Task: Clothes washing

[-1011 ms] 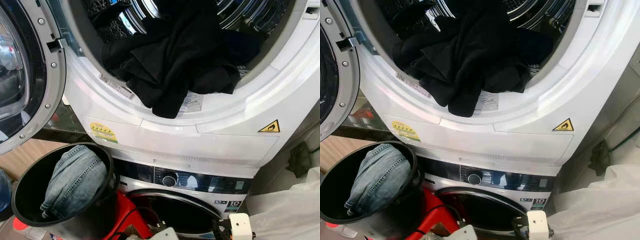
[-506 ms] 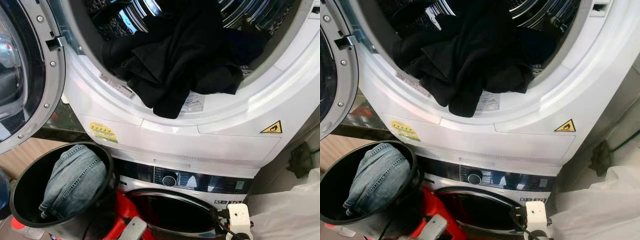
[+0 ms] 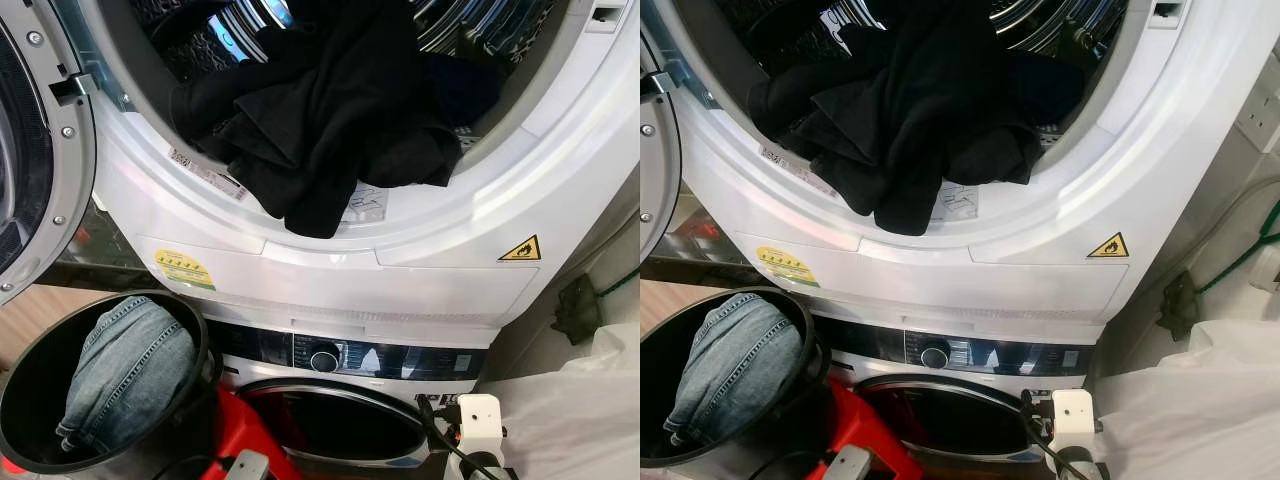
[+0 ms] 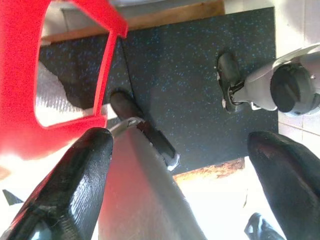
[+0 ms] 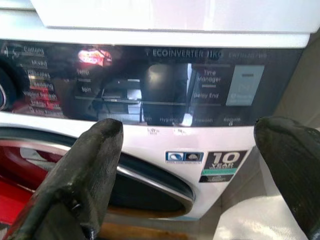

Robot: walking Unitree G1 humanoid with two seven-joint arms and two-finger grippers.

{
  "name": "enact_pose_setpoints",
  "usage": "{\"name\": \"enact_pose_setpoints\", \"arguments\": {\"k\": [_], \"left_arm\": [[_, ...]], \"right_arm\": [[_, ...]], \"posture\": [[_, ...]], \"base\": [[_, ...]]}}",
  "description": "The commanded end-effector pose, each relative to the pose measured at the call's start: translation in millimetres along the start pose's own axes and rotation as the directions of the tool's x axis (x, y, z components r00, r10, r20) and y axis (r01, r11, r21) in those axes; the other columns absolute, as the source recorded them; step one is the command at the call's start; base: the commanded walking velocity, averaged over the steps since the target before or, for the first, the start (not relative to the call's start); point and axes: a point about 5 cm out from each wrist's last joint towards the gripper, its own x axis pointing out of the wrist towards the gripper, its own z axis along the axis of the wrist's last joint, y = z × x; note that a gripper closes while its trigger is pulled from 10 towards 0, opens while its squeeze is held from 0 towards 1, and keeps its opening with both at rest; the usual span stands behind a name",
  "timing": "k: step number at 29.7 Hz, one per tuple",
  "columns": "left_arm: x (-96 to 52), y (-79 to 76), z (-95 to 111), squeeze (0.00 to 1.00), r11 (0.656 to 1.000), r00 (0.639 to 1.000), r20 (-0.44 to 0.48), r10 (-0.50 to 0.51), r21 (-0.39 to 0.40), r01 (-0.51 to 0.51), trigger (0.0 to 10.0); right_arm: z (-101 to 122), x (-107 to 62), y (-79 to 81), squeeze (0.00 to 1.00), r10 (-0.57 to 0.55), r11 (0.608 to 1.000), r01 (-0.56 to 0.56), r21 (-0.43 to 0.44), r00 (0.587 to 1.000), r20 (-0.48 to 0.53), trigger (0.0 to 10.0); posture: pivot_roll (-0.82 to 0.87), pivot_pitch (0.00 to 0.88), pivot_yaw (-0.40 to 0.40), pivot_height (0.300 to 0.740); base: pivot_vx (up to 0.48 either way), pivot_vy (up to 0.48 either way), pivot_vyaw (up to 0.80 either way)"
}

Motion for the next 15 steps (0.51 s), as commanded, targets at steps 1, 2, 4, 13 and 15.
{"name": "enact_pose_setpoints", "arguments": {"k": [1,2,4,13,15], "left_arm": [[-1.3,4.6,-5,0.0,0.999,1.0,-0.001,0.02,-0.035,-0.02,10.0],[-1.3,4.6,-5,0.0,0.999,1.0,-0.001,0.02,-0.035,-0.02,10.0],[-2.1,7.6,-7,0.0,0.999,0.999,-0.003,0.035,-0.031,-0.035,10.0],[-3.0,11.6,-2,0.0,0.998,0.998,0.022,0.056,-0.022,-0.056,10.0],[-4.3,16.2,0,0.0,0.997,0.996,0.03,0.082,-0.015,-0.082,10.0]], "right_arm": [[0,-1.8,2.3,0.0,0.004,1.0,-0.004,0.015,1.0,0.016,10.0],[0,-1.8,2.3,0.0,0.004,1.0,-0.004,0.015,1.0,0.016,10.0],[3,-1.5,3.5,0.0,0.012,1.0,-0.013,0.016,1.0,0.029,10.0],[-4,-24.1,-0.3,0.0,0.237,0.972,-0.237,-0.014,0.971,0.017,10.0],[-10,-34.5,-3.2,0.0,0.32,0.945,-0.32,-0.073,0.947,-0.018,10.0]], "posture": [[-0.29,0.073,0.079,0.74],[-0.29,0.073,0.079,0.74],[-0.29,0.073,0.078,0.74],[-0.26,0.079,0.078,0.74],[-0.26,0.081,0.079,0.74]], "base": [[0.0,0.0,0.0],[0.0,0.0,0.0],[0.0,0.0,0.0],[0.0,0.0,0.0],[0.0,0.0,0.0]]}}
